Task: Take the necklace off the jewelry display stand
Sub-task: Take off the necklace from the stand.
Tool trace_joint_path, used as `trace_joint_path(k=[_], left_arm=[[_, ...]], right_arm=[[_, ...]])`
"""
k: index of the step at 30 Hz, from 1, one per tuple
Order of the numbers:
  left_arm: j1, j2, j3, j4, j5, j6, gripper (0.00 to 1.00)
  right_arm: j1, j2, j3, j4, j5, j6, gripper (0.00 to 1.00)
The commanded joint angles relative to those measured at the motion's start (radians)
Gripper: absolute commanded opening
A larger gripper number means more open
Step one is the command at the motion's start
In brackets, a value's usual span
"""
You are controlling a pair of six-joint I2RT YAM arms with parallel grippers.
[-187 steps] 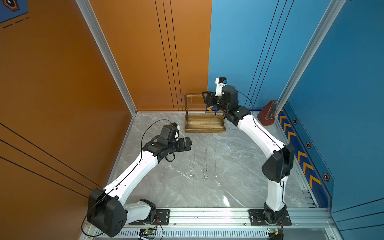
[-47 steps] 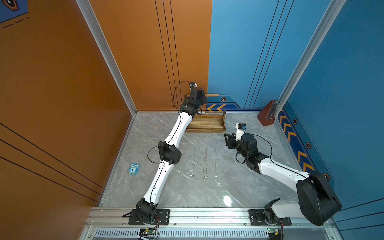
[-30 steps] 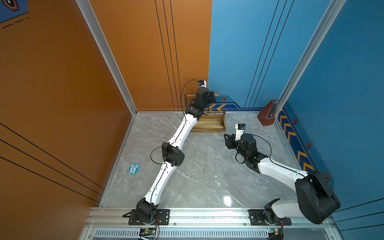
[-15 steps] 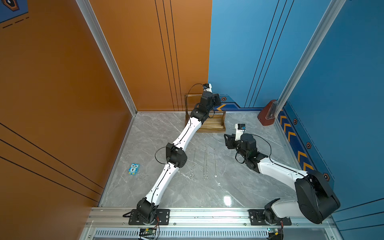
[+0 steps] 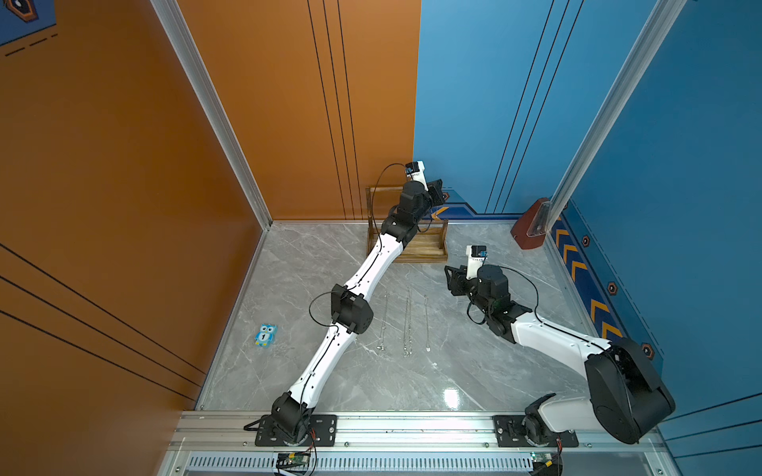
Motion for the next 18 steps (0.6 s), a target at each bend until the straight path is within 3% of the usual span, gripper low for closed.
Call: trace_joint_path(k=[1,18], left_arm=[[-0.013,0.000,-0.001,0.041,0.030,-0.019,0.00],[0.011,0.025,-0.016,0.050,0.018,-0.056,0.00]], right_arm=[[0.004,0.003,0.022,0.007,0.010,-0.015,0.55],[0.004,-0.001,0.021,0.008,0.010,-0.015,0.55]])
